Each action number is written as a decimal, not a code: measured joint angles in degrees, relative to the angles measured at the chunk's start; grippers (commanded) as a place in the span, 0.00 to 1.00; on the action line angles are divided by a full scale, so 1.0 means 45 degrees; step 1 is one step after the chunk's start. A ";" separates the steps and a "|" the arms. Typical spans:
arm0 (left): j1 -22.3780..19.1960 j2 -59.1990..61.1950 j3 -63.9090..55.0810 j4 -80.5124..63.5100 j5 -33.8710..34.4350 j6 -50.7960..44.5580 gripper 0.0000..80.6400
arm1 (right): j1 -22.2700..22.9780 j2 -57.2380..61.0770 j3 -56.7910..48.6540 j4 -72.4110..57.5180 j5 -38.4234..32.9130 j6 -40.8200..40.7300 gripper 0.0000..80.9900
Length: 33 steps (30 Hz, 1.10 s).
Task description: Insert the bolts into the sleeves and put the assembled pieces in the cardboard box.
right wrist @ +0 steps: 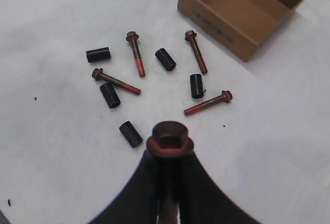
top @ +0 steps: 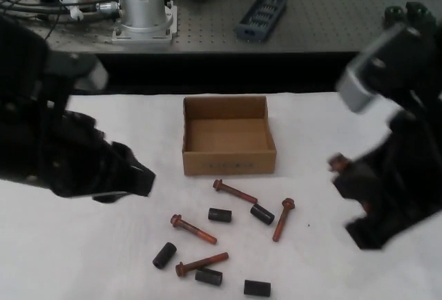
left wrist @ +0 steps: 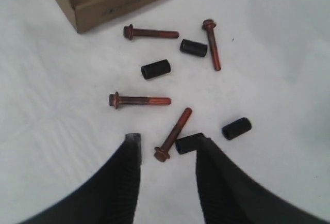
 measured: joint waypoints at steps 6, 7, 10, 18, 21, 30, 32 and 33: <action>-0.0868 0.1751 -0.0105 0.0015 -0.1934 0.0803 0.37 | 0.0000 -0.3292 0.2157 -0.0481 0.0174 0.1443 0.04; -0.0935 0.2049 -0.0105 0.0015 -0.2084 0.0863 0.37 | 0.0000 -0.3802 0.2419 -0.0497 0.0174 0.1690 0.04; -0.0992 0.2591 -0.0105 -0.0024 -0.2434 0.0960 0.42 | 0.0000 -0.5137 0.3067 -0.0539 0.0368 0.2424 0.04; -0.1128 0.4666 -0.0890 -0.0268 -0.3082 0.1043 0.49 | 0.0000 -0.7496 0.3434 0.0412 0.1382 0.3741 0.04; -0.1404 0.5113 -0.1377 -0.0268 -0.3118 0.1043 0.49 | 0.0000 -0.7518 0.3434 0.0580 0.1549 0.3805 0.04; -0.2617 0.6247 -0.1662 -0.0156 -0.4583 0.1418 0.46 | 0.0000 -0.7518 0.3434 0.0576 0.1612 0.3830 0.04; -0.2683 0.6435 -0.1662 0.0053 -0.4876 0.1467 0.45 | 0.0000 -0.7518 0.3434 0.0576 0.1612 0.3830 0.04; -0.2697 0.6532 -0.1662 0.0150 -0.5037 0.1494 0.45 | 0.0000 -0.7518 0.3434 0.0576 0.1612 0.3830 0.04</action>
